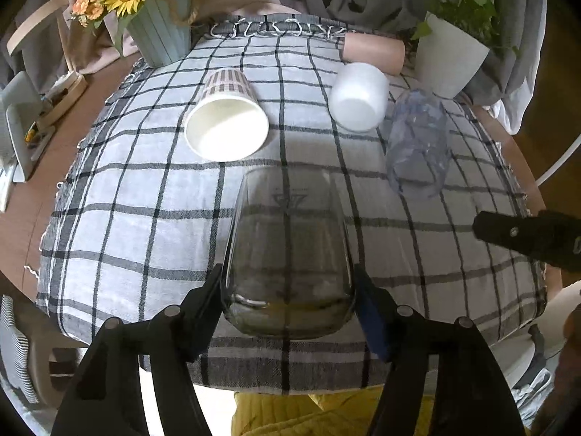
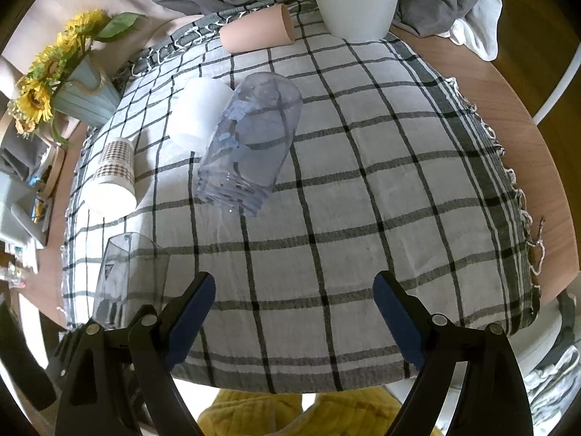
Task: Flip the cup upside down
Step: 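Lower the inverted tumbler onto the cloth with the right gripper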
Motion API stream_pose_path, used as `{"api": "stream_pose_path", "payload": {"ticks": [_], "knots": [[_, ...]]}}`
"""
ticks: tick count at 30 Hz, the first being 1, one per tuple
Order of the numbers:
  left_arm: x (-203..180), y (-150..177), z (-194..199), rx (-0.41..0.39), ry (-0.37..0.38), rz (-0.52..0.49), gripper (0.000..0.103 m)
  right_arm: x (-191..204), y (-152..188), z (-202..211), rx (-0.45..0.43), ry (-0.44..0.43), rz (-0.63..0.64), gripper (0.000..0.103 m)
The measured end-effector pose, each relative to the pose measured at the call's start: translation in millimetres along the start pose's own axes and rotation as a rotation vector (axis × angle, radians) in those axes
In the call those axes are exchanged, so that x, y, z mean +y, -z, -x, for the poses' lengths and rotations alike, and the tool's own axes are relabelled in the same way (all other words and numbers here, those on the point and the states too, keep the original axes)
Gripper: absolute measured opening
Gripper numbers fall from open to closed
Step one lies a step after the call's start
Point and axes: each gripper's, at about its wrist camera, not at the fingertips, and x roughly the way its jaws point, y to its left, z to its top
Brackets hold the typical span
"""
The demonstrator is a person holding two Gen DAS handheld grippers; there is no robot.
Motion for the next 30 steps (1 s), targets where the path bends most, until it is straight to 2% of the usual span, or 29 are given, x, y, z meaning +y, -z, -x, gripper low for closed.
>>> {"api": "stream_pose_path", "payload": {"ticks": [16,30], "knots": [[-3,-33,0,-0.043,-0.01,-0.049,0.066,4,-8,2,-0.02,-0.018,-0.011,0.089],[0,-49,-10,-0.056,0.004,-0.053,0.066,4,-13,-1,-0.013,-0.011,-0.026,0.089]]}}
